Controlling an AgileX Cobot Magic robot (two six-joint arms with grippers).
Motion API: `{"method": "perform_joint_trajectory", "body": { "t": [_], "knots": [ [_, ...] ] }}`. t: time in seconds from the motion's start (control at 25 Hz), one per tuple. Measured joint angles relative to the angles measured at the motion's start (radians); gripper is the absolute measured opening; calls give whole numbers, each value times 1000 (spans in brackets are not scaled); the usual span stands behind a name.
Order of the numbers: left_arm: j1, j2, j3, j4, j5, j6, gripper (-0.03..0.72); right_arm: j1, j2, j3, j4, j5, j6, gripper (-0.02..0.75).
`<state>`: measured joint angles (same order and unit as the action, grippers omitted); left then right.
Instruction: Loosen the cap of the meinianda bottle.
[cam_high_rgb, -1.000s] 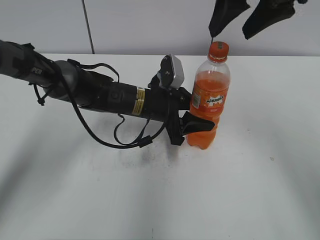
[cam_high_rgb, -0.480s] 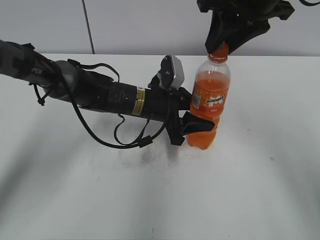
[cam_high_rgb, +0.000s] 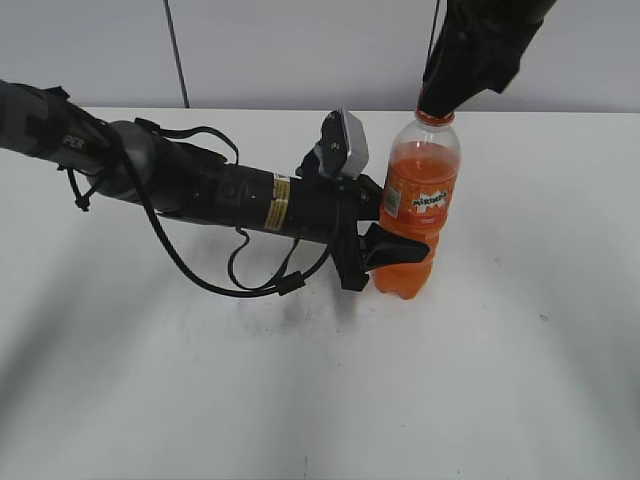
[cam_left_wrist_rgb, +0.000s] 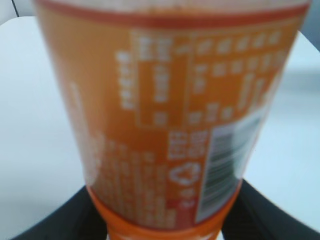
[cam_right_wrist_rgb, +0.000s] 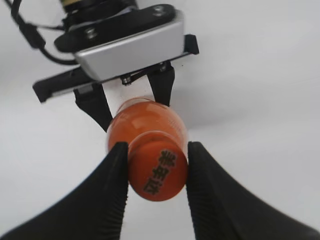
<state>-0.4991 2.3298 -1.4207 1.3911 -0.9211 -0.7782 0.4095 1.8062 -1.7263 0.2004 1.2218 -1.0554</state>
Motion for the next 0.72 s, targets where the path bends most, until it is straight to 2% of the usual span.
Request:
{"method": "perform_joint_trajectory", "body": {
  "t": [0.12, 0.44, 0.48, 0.64, 0.72],
  "knots": [
    [0, 0, 0, 0, 0, 0, 382, 1, -1, 0, -2, 1, -213, 269],
    [0, 0, 0, 0, 0, 0, 382, 1, -1, 0, 6, 2, -259, 276],
    [0, 0, 0, 0, 0, 0, 382, 1, -1, 0, 6, 2, -251, 298],
    [0, 0, 0, 1, -1, 0, 382, 1, -11, 0, 19, 2, -195, 498],
    [0, 0, 0, 1, -1, 0, 382, 1, -30, 0, 45, 2, -156, 551]
  ]
}}
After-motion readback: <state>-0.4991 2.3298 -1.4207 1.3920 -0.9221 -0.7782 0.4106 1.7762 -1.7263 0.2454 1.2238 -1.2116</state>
